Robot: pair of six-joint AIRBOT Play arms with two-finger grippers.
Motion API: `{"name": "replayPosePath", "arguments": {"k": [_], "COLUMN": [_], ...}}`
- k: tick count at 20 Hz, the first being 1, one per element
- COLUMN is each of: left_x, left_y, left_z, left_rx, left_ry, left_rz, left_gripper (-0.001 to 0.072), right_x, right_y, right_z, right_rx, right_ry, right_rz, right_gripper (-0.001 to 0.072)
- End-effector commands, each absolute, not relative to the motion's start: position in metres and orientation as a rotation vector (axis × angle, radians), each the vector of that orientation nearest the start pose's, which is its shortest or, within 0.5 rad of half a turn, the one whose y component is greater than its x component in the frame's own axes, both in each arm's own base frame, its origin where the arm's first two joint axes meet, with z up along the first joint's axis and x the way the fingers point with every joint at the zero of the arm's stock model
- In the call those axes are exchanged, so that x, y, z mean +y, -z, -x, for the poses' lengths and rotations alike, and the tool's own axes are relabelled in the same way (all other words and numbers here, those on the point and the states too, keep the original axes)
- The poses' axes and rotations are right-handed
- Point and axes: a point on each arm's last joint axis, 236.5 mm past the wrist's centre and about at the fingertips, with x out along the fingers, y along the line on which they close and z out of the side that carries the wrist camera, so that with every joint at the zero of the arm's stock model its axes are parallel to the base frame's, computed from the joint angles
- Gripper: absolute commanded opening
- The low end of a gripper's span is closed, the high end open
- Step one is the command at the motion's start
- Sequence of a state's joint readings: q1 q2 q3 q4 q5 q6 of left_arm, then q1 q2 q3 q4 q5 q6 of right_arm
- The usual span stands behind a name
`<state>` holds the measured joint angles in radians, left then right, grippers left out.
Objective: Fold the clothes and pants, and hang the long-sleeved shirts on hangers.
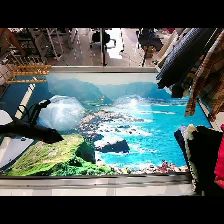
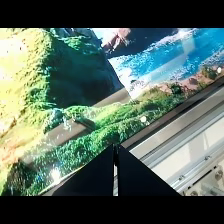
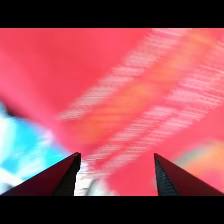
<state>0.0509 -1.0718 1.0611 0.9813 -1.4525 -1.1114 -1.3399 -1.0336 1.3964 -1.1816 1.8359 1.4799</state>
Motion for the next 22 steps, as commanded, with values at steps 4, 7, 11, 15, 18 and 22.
{"name": "replayPosePath", "arguments": {"k": [4, 7, 11, 15, 18, 22], "left_x": [-0.082, 0.008, 0.063, 0.058, 0.057, 0.057], "left_y": [-0.054, -0.049, -0.090, -0.093, -0.093, -0.093], "left_z": [-0.290, -0.299, -0.341, -0.350, -0.350, -0.350], "left_rx": [1.319, 1.388, 1.202, 1.162, 1.162, 1.162], "left_ry": [0.574, 0.187, -0.046, -0.033, -0.032, -0.032], "left_rz": [0.014, -0.180, -0.329, -0.329, -0.327, -0.327], "left_gripper": [0.0006, 0.0006, 0.0006, 0.0006, 0.0006, 0.0006], "right_x": [-0.106, -0.032, 0.022, 0.035, 0.037, 0.035], "right_y": [-0.164, -0.138, -0.123, -0.173, -0.188, -0.193], "right_z": [-0.279, -0.334, -0.390, -0.444, -0.453, -0.457], "right_rx": [1.081, 1.069, 0.904, 0.580, 0.509, 0.480], "right_ry": [0.091, -0.107, -0.205, -0.202, -0.192, -0.183], "right_rz": [-0.747, -0.580, -0.164, 0.018, 0.007, 0.007], "right_gripper": [0.0487, 0.0225, 0.0024, 0.0022, 0.0022, 0.0022]}}
